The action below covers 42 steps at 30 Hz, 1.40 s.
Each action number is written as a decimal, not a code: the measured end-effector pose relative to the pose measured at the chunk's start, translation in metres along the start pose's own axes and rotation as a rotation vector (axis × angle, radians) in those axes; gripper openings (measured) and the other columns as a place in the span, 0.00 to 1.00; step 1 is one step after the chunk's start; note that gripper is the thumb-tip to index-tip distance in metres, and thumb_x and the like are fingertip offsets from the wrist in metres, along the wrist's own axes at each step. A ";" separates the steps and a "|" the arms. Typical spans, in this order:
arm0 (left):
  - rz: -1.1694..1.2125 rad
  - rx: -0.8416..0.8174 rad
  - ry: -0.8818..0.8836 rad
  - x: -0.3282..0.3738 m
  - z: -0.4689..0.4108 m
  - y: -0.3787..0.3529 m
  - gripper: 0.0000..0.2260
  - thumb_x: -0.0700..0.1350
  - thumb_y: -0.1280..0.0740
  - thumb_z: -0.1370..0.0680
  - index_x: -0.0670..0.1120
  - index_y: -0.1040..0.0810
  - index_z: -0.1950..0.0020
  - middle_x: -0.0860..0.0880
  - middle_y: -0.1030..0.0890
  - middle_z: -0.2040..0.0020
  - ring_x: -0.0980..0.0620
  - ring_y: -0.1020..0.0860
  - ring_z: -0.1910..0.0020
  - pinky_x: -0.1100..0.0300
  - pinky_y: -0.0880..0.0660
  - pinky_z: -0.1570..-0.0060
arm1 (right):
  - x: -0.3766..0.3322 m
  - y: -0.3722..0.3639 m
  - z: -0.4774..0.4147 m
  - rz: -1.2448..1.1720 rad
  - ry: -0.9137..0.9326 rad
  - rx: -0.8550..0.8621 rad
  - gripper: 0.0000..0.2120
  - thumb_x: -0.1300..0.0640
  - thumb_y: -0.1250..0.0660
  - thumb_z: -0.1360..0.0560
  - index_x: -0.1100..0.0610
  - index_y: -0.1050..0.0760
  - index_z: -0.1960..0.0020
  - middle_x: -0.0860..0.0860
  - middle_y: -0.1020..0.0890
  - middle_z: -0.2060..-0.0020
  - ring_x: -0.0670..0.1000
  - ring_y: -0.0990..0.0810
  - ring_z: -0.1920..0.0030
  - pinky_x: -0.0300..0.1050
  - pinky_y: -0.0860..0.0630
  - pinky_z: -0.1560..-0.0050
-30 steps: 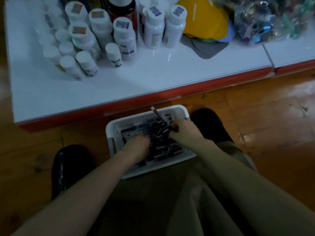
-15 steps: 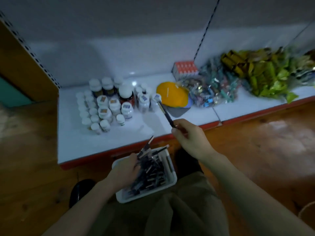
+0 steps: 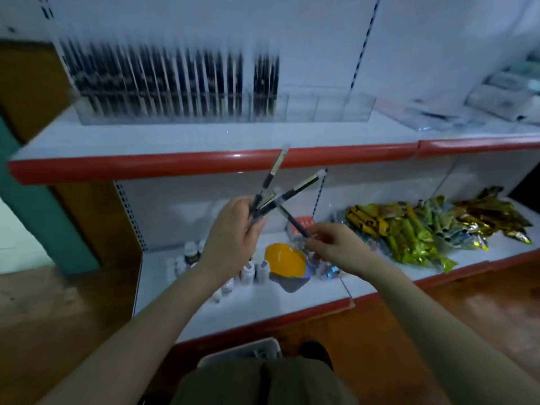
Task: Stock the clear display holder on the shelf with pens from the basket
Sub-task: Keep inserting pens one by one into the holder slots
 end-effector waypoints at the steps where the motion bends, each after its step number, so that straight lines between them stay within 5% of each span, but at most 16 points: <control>1: -0.042 0.011 -0.049 0.011 -0.013 0.008 0.08 0.43 0.39 0.25 0.41 0.27 0.50 0.48 0.24 0.56 0.47 0.28 0.57 0.62 0.37 0.58 | -0.013 0.008 -0.002 0.019 0.046 -0.030 0.04 0.59 0.36 0.23 0.57 0.24 0.48 0.48 0.23 0.69 0.39 0.24 0.71 0.35 0.30 0.66; 3: -0.110 0.027 -0.117 0.023 -0.033 0.021 0.14 0.45 0.39 0.25 0.35 0.26 0.46 0.40 0.23 0.53 0.44 0.26 0.52 0.62 0.35 0.55 | -0.037 0.020 -0.006 0.032 0.107 -0.088 0.05 0.59 0.34 0.24 0.56 0.23 0.48 0.48 0.22 0.69 0.37 0.25 0.73 0.30 0.31 0.69; 7: -0.041 -0.083 0.008 0.023 -0.051 0.035 0.08 0.42 0.38 0.21 0.39 0.30 0.45 0.42 0.24 0.55 0.43 0.25 0.54 0.56 0.34 0.60 | -0.077 0.047 -0.022 -0.047 0.159 -0.136 0.05 0.63 0.31 0.26 0.59 0.22 0.50 0.49 0.21 0.68 0.38 0.22 0.71 0.31 0.26 0.66; 11: -0.079 -0.022 0.087 0.024 -0.068 0.053 0.07 0.43 0.38 0.21 0.45 0.36 0.54 0.51 0.30 0.65 0.49 0.29 0.65 0.63 0.36 0.68 | -0.095 0.076 -0.044 -0.441 0.073 -0.085 0.01 0.64 0.32 0.26 0.60 0.24 0.56 0.54 0.19 0.67 0.45 0.19 0.69 0.37 0.22 0.65; 15: -0.052 0.096 0.200 0.029 -0.092 0.070 0.08 0.44 0.38 0.21 0.40 0.34 0.52 0.46 0.27 0.62 0.48 0.28 0.64 0.67 0.34 0.68 | -0.110 0.086 -0.067 -0.939 0.010 0.002 0.02 0.62 0.35 0.25 0.60 0.25 0.56 0.51 0.18 0.68 0.44 0.20 0.69 0.35 0.21 0.66; 18: 0.025 0.185 0.272 0.035 -0.107 0.075 0.07 0.45 0.38 0.21 0.41 0.32 0.51 0.39 0.21 0.53 0.41 0.22 0.57 0.51 0.26 0.57 | -0.127 0.087 -0.079 -1.150 0.069 0.060 0.03 0.62 0.35 0.25 0.58 0.26 0.57 0.50 0.21 0.68 0.44 0.21 0.67 0.34 0.21 0.63; 20: 0.087 0.213 0.270 0.040 -0.115 0.073 0.05 0.43 0.38 0.21 0.44 0.32 0.52 0.40 0.21 0.52 0.45 0.22 0.60 0.55 0.23 0.60 | -0.134 0.090 -0.087 -1.201 0.126 0.096 0.01 0.62 0.35 0.24 0.59 0.25 0.54 0.51 0.20 0.65 0.46 0.20 0.65 0.36 0.21 0.64; 23: 0.148 0.218 0.271 0.043 -0.126 0.067 0.04 0.43 0.39 0.20 0.43 0.32 0.50 0.43 0.21 0.52 0.51 0.21 0.60 0.67 0.25 0.65 | -0.135 0.104 -0.099 -1.175 0.183 0.162 0.08 0.61 0.36 0.23 0.61 0.28 0.45 0.55 0.18 0.57 0.49 0.17 0.60 0.37 0.20 0.62; 26: 0.174 0.230 0.296 0.037 -0.136 0.066 0.06 0.45 0.39 0.21 0.42 0.30 0.49 0.42 0.21 0.50 0.45 0.20 0.52 0.51 0.25 0.54 | -0.128 0.136 -0.111 -1.126 0.203 0.303 0.09 0.62 0.36 0.23 0.63 0.29 0.44 0.57 0.19 0.56 0.53 0.18 0.59 0.38 0.19 0.60; 30: 0.249 0.286 0.279 0.032 -0.150 0.070 0.04 0.45 0.39 0.21 0.46 0.30 0.55 0.46 0.22 0.59 0.51 0.24 0.62 0.64 0.30 0.65 | -0.115 0.177 -0.133 -0.752 0.235 0.502 0.07 0.62 0.36 0.23 0.61 0.27 0.46 0.57 0.19 0.58 0.52 0.18 0.60 0.40 0.20 0.57; 34: 0.341 0.298 0.261 0.026 -0.166 0.067 0.04 0.42 0.38 0.21 0.44 0.27 0.55 0.50 0.23 0.63 0.57 0.24 0.65 0.73 0.28 0.64 | -0.114 0.199 -0.166 -0.523 0.281 0.554 0.07 0.62 0.36 0.23 0.59 0.25 0.45 0.58 0.19 0.55 0.54 0.18 0.58 0.41 0.22 0.56; 42: 0.453 0.309 0.300 0.001 -0.191 0.054 0.04 0.43 0.36 0.22 0.44 0.25 0.53 0.48 0.21 0.62 0.51 0.21 0.62 0.50 0.23 0.49 | -0.129 0.199 -0.234 -0.402 0.348 0.481 0.09 0.64 0.37 0.23 0.63 0.25 0.44 0.58 0.19 0.57 0.55 0.19 0.59 0.41 0.23 0.58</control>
Point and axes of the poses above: each hand's wrist, its own z-axis away from the middle knuckle, its own y-axis out of the back of the hand, x = y × z, the point moved 7 cm from there along -z, towards the middle knuckle
